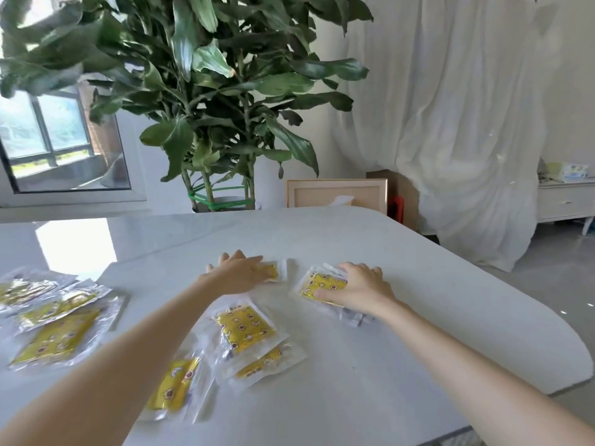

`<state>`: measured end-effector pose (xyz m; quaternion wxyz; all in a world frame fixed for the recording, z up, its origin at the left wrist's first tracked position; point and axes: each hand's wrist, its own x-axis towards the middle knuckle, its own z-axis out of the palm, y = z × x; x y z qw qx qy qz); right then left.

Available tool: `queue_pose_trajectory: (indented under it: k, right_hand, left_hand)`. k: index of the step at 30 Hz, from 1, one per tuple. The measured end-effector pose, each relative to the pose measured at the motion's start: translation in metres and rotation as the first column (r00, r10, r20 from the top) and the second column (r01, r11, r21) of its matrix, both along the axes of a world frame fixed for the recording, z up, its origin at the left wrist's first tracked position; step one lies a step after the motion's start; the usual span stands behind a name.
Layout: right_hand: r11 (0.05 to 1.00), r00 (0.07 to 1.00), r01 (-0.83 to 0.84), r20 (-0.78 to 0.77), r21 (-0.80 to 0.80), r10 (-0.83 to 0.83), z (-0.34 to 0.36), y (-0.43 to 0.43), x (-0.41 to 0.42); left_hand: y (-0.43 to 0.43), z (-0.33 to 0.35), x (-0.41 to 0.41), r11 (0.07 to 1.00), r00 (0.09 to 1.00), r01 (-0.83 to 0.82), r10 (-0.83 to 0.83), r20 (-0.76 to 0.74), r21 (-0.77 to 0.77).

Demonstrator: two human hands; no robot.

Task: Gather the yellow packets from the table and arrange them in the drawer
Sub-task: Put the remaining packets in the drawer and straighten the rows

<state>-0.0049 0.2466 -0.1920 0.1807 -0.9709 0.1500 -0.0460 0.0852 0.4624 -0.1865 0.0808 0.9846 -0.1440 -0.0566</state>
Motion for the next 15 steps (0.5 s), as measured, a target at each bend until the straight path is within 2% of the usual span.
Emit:
queue_pose_trajectory:
  k: [4,10,15]
  right_hand:
    - [1.000,0.999,0.023,-0.044,0.001,-0.023,0.007,0.000,0.002]
    - [0.998,0.983,0.055,-0.176,0.033,-0.048,0.016,0.004,0.005]
    - [0.994,0.991,0.078,-0.112,0.076,-0.069,0.016,0.005,0.007]
  left_hand:
    - [0.002,-0.001,0.004,0.997,0.997,-0.050,0.052,-0.058,0.052]
    - [-0.004,0.007,-0.002,0.991,0.991,-0.128,0.127,-0.039,-0.023]
    - [-0.007,0.003,0.000,0.947,0.983,-0.180,0.185,-0.008,-0.267]
